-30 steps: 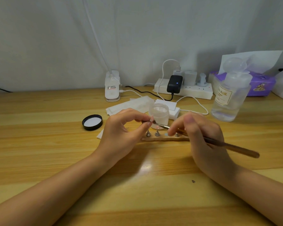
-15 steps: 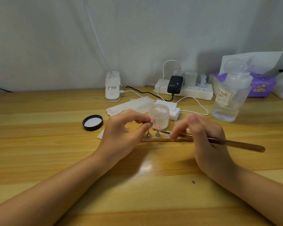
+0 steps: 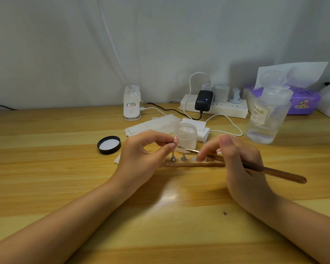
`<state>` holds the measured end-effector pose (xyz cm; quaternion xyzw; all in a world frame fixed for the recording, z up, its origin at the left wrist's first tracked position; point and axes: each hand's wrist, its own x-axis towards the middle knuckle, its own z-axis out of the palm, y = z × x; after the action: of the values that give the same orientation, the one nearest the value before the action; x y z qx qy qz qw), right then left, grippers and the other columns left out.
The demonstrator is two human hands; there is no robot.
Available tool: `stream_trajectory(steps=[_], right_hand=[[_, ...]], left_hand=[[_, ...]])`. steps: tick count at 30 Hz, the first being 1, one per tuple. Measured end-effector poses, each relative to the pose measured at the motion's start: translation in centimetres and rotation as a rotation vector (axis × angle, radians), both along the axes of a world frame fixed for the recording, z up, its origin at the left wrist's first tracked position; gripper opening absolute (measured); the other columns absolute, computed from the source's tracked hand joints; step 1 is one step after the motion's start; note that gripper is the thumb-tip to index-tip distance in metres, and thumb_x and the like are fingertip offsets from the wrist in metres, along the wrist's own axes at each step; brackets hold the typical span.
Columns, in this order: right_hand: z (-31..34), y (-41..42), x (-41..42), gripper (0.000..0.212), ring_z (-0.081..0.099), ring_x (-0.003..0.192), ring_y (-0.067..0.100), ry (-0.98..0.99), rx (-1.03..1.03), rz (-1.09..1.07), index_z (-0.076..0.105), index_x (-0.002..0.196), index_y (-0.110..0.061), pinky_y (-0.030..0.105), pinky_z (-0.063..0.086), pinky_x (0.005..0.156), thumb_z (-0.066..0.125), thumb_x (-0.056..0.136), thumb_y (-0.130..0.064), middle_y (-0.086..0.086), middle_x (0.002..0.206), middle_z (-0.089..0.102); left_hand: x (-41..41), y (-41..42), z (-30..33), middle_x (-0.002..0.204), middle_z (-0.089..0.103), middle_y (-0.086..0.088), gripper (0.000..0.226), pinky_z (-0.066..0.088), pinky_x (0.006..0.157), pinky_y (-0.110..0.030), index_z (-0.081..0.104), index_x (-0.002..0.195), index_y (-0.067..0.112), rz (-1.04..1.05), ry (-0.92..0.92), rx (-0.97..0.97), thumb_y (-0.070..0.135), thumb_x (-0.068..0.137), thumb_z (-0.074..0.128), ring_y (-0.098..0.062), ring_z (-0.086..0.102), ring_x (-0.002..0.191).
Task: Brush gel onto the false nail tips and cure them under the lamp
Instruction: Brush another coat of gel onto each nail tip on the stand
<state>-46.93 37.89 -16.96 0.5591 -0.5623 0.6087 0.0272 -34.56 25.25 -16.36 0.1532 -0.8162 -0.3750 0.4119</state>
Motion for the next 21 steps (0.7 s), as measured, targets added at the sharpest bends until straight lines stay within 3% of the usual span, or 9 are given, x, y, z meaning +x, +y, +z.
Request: stream_trajectory(steps=[3, 8, 14, 18, 21], right_hand=[[0.08, -0.29, -0.09, 0.037, 0.059, 0.08, 0.002, -0.043, 0.045, -0.013, 0.062, 0.077, -0.023, 0.02, 0.044, 0.076, 0.03, 0.09, -0.035, -0.013, 0.077, 0.063], [0.1, -0.51, -0.06, 0.04, 0.061, 0.08, 0.009, -0.024, 0.088, 0.017, 0.066, 0.075, -0.019, 0.034, 0.047, 0.075, 0.033, 0.09, -0.037, -0.01, 0.075, 0.064], [-0.04, -0.16, -0.08, 0.042, 0.06, 0.076, 0.004, -0.023, 0.018, 0.015, 0.064, 0.071, -0.02, 0.021, 0.044, 0.075, 0.029, 0.092, -0.031, -0.008, 0.073, 0.065], [-0.02, -0.6, -0.15, 0.04, 0.061, 0.084, 0.008, -0.042, 0.074, 0.001, 0.065, 0.078, -0.018, 0.031, 0.047, 0.078, 0.031, 0.091, -0.035, -0.009, 0.078, 0.065], [0.08, -0.42, -0.05, 0.042, 0.06, 0.08, 0.006, -0.007, 0.081, 0.017, 0.066, 0.075, -0.017, 0.03, 0.045, 0.075, 0.031, 0.091, -0.035, -0.014, 0.075, 0.063]], left_hand=[[0.01, 0.02, 0.03, 0.08, 0.069, 0.007, 0.014, 0.044, 0.072, -0.01, 0.071, 0.086, 0.018, -0.012, 0.005, 0.01, 0.02, 0.073, 0.068, -0.004, 0.062, 0.077], [0.02, 0.06, -0.01, 0.08, 0.069, 0.007, 0.013, 0.044, 0.071, -0.008, 0.07, 0.086, 0.017, -0.002, 0.0, 0.009, 0.014, 0.074, 0.07, -0.003, 0.062, 0.078], [0.08, 0.12, -0.02, 0.08, 0.07, 0.009, 0.014, 0.044, 0.071, -0.008, 0.071, 0.087, 0.017, -0.017, 0.007, 0.009, 0.021, 0.074, 0.068, -0.003, 0.063, 0.078], [0.06, 0.02, -0.1, 0.08, 0.069, 0.01, 0.012, 0.042, 0.07, -0.006, 0.071, 0.086, 0.019, -0.016, 0.011, 0.001, 0.017, 0.074, 0.069, -0.002, 0.063, 0.078], [-0.01, -0.03, -0.11, 0.08, 0.069, 0.011, 0.016, 0.043, 0.07, -0.006, 0.069, 0.085, 0.022, -0.012, 0.018, -0.001, 0.011, 0.074, 0.07, -0.001, 0.063, 0.078]])
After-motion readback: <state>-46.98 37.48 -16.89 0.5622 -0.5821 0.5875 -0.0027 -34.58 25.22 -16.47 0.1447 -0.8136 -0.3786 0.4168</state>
